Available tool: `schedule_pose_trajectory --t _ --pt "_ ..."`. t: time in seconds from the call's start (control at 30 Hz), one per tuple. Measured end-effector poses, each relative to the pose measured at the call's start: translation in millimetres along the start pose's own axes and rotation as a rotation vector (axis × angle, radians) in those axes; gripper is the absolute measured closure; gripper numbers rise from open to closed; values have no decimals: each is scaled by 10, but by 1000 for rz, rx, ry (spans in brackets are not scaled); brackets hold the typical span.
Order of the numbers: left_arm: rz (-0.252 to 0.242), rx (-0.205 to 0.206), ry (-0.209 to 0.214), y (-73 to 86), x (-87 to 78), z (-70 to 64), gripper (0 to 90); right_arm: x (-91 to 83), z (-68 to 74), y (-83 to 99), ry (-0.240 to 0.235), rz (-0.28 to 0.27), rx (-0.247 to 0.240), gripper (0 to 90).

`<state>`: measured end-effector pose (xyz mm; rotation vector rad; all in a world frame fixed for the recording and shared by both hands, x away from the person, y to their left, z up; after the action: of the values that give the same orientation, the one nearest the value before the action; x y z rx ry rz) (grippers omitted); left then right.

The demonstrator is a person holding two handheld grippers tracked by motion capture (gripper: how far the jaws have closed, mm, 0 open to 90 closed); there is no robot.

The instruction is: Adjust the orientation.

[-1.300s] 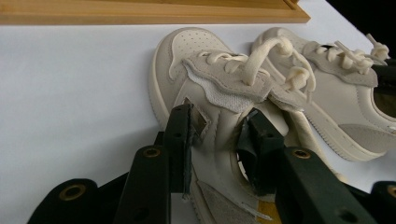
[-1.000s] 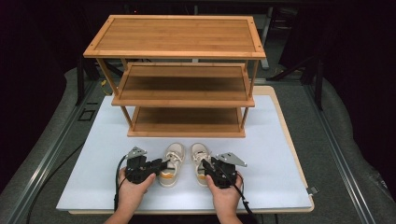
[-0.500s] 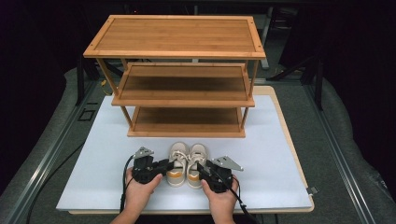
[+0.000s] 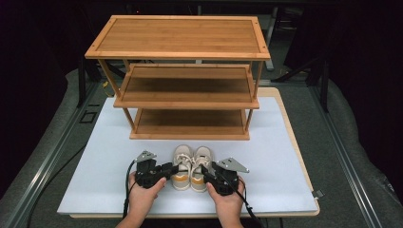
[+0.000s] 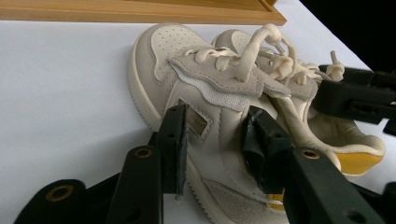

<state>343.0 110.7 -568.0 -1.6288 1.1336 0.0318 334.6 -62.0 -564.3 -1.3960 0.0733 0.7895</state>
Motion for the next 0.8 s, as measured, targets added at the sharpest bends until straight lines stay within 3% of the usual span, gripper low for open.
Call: schedule_pose_trajectory --t 0.13,0.2,0.3,0.43,0.63,0.8 --pt "-3 17 -8 0 -17 -15 555 -51 -12 -30 8 -13 -13 524" --pt "-11 46 -28 -6 -31 -31 536 -74 -6 -21 5 -11 -18 524" --pt "-8 36 -22 -13 -27 -45 513 -87 8 7 -5 -4 -9 520" --pt "-18 51 -43 -11 -33 -51 500 -94 41 40 -14 5 -4 510" --pt "-17 45 -52 -5 39 -30 479 -29 20 84 -4 45 35 522" --pt "-22 35 -65 0 116 -30 486 5 31 89 10 44 42 554"
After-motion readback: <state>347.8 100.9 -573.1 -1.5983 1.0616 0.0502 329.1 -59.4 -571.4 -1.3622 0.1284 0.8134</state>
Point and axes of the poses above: each handheld gripper's, and its own axes: x roughly forward along the jaws, y roughly out of its underside, z roughly to its left, the point moved 8 cm from there along x, roughly forward along the jaws, and after that the axes turned 1 degree about y, right-handed, at the moved point
